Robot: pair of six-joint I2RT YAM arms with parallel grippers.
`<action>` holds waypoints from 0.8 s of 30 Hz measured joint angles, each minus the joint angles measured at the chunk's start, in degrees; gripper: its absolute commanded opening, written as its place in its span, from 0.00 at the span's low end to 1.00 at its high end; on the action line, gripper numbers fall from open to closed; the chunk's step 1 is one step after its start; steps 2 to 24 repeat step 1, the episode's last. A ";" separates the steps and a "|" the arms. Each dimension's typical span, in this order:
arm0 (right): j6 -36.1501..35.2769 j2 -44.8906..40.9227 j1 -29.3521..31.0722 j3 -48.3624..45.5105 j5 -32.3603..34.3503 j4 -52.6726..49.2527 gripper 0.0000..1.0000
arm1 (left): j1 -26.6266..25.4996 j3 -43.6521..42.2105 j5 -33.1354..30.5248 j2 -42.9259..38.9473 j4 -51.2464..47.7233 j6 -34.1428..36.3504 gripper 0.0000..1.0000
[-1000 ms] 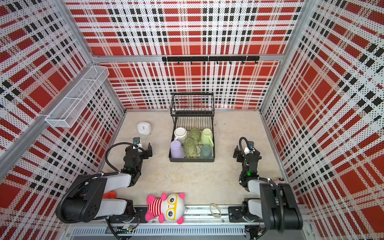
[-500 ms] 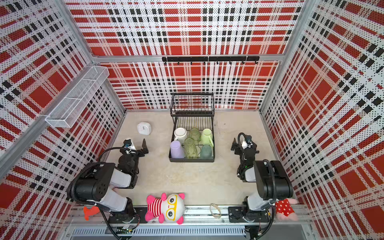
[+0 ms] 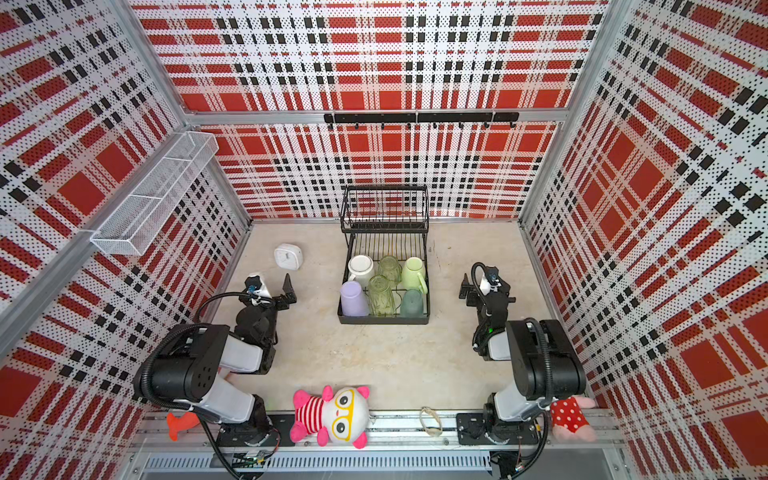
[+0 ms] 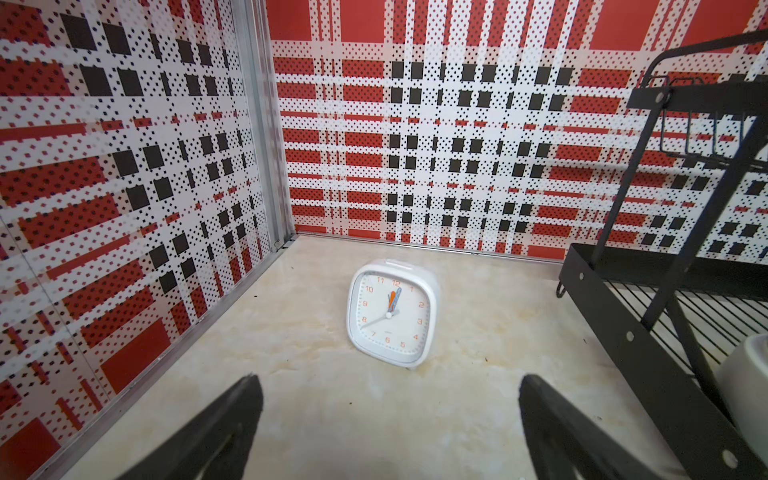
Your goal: Load the cups into the dish rack
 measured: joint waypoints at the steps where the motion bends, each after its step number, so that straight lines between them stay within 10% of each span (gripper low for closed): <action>1: -0.09 0.00 0.00 -0.02 0.00 -0.07 1.00 | 0.00 0.00 0.00 0.00 -0.09 -0.02 0.98; 24: -0.09 0.00 0.00 -0.02 0.00 -0.07 1.00 | 0.00 0.00 0.00 0.00 -0.09 -0.02 0.98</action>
